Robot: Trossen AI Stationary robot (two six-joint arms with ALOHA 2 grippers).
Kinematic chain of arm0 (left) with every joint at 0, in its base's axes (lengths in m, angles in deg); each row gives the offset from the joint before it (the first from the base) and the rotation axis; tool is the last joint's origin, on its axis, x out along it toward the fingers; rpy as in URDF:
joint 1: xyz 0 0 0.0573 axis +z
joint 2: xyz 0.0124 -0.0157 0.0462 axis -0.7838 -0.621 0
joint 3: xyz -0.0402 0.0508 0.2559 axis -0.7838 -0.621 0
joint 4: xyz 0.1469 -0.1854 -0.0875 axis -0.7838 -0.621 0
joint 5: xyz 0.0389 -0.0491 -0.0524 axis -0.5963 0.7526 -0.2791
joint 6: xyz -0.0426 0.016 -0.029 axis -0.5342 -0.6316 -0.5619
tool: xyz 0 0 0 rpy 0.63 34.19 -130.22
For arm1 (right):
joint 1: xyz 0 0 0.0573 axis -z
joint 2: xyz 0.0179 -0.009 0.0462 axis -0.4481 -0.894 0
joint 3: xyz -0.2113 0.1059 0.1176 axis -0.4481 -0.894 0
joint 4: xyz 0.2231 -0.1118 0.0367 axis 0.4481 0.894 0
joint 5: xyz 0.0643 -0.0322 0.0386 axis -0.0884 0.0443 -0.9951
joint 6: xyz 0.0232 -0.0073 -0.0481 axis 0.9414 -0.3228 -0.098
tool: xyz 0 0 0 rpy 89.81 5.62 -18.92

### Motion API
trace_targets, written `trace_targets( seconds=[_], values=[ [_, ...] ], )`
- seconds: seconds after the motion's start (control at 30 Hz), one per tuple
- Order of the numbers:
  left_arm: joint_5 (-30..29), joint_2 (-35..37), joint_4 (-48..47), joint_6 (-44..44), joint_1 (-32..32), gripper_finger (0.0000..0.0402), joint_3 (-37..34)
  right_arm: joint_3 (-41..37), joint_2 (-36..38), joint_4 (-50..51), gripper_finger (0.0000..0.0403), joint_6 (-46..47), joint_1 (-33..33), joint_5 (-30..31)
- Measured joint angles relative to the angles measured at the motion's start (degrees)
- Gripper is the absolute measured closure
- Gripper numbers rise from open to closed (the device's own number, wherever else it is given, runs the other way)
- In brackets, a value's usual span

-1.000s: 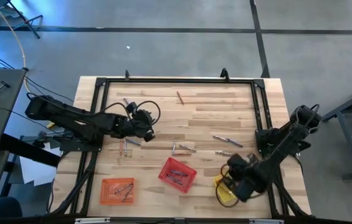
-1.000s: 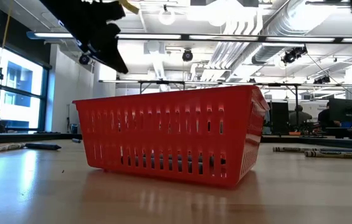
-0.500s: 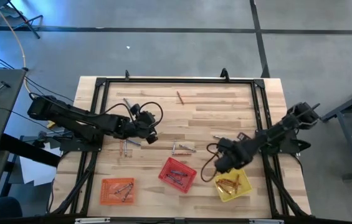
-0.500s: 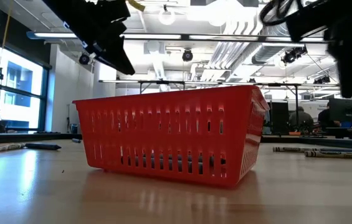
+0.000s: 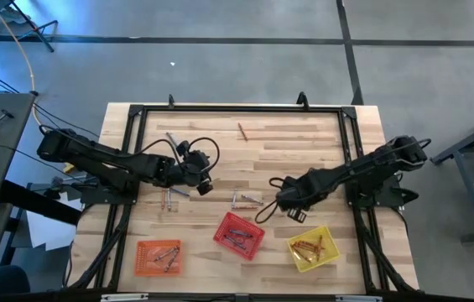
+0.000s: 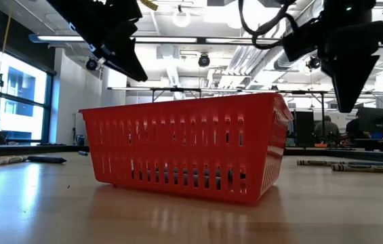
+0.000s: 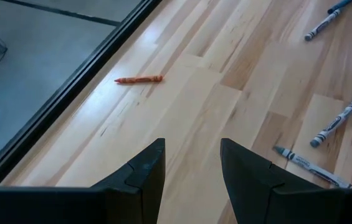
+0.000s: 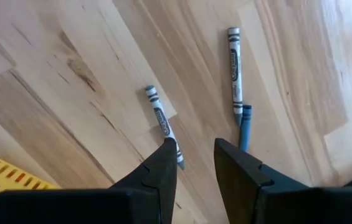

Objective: Sort crayons
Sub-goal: Put the gray crayon into the orange bin

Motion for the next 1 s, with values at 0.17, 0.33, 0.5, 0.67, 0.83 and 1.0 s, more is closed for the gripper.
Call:
trace_targets(
  seconds=[0.17, 0.33, 0.5, 0.67, 0.83, 1.0],
  values=[
    [1.98, 0.00, -0.02, 0.00, -0.15, 0.0261, 0.00, -0.05, 0.00, -1.79, 0.0304, -2.22, 1.75, -3.46],
    [2.31, 0.00, -0.02, 0.00, -1.23, 0.0261, 0.00, -4.30, 0.02, -8.75, 0.0304, -4.87, 2.49, -9.41],
    [2.35, 0.02, -0.04, 0.00, -1.99, 0.0261, 0.00, -8.80, 0.02, -9.80, 0.0304, -3.98, 3.17, -10.92],
    [2.38, 0.02, 0.04, -0.06, -2.05, 0.0261, 0.00, -12.49, 0.02, -13.94, 0.0303, -4.02, 3.17, -13.08],
    [2.36, 0.02, 0.26, -0.04, -2.03, 0.0261, 0.00, -15.41, 0.00, -18.21, 0.0304, -4.05, 3.17, -15.14],
    [2.34, 0.02, 0.24, -0.04, -1.95, 0.0261, 0.00, -16.24, -0.02, -20.47, 0.0303, -5.64, 3.25, -13.42]
  ],
)
